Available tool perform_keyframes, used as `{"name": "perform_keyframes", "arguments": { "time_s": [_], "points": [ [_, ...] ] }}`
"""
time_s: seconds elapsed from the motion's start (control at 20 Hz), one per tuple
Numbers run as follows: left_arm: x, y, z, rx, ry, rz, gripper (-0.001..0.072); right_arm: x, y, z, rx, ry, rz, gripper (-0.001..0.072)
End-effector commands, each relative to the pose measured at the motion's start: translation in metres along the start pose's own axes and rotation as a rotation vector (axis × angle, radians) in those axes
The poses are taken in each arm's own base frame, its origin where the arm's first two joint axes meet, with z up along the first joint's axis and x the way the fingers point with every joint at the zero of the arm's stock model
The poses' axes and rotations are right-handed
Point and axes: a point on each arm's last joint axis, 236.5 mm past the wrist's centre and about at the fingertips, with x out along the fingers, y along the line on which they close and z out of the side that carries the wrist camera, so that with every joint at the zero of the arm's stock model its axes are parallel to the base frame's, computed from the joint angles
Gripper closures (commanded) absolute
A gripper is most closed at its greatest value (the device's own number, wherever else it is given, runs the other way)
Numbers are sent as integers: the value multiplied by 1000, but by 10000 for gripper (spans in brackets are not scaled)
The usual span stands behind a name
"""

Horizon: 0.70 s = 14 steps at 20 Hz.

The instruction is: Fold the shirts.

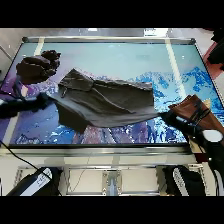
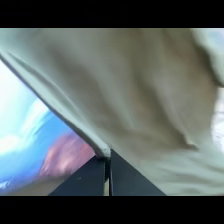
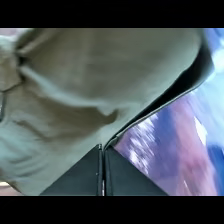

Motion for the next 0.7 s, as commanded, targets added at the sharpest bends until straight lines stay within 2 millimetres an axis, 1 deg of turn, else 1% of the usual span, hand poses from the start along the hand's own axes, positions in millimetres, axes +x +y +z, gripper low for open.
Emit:
{"name": "perform_keyframes", "arguments": {
  "time_s": [0.0, 0.05, 0.1, 0.15, 0.25, 0.3, 0.35, 0.4, 0.45, 0.5, 0.55, 0.6, 0.65],
  "points": [
    [-90, -101, 50, 376, -185, -11, 697, -83, 89, 61, -399, -169, -13, 687],
    [-122, -132, 60, 475, -273, 12, 697, -119, 114, 79, -477, -276, -44, 687],
    [-159, -168, 66, 575, -375, 30, 696, -162, 140, 93, -558, -400, -82, 688],
    [-193, -201, 69, 663, -481, 54, 697, -204, 163, 102, -616, -518, -117, 688],
    [-275, -263, 72, 813, -756, 136, 697, -300, 208, 108, -713, -770, -201, 689],
    [-311, -285, 71, 844, -885, 168, 697, -341, 224, 107, -750, -875, -238, 689],
    [-343, -303, 70, 865, -997, 204, 697, -379, 238, 106, -783, -976, -286, 690],
    [-365, -311, 69, 886, -1062, 253, 698, -409, 247, 105, -808, -1057, -329, 690],
    [-381, -311, 70, 881, -1101, 305, 698, -437, 254, 107, -829, -1140, -375, 690],
    [-386, -307, 74, 860, -1109, 335, 698, -453, 258, 110, -840, -1196, -405, 690],
    [-383, -300, 79, 841, -1092, 346, 698, -457, 260, 117, -845, -1217, -414, 690],
    [-369, -291, 86, 823, -1040, 340, 699, -445, 257, 127, -837, -1184, -415, 690],
    [-349, -281, 93, 801, -964, 309, 699, -419, 251, 142, -815, -1101, -399, 690]
  ]
}}
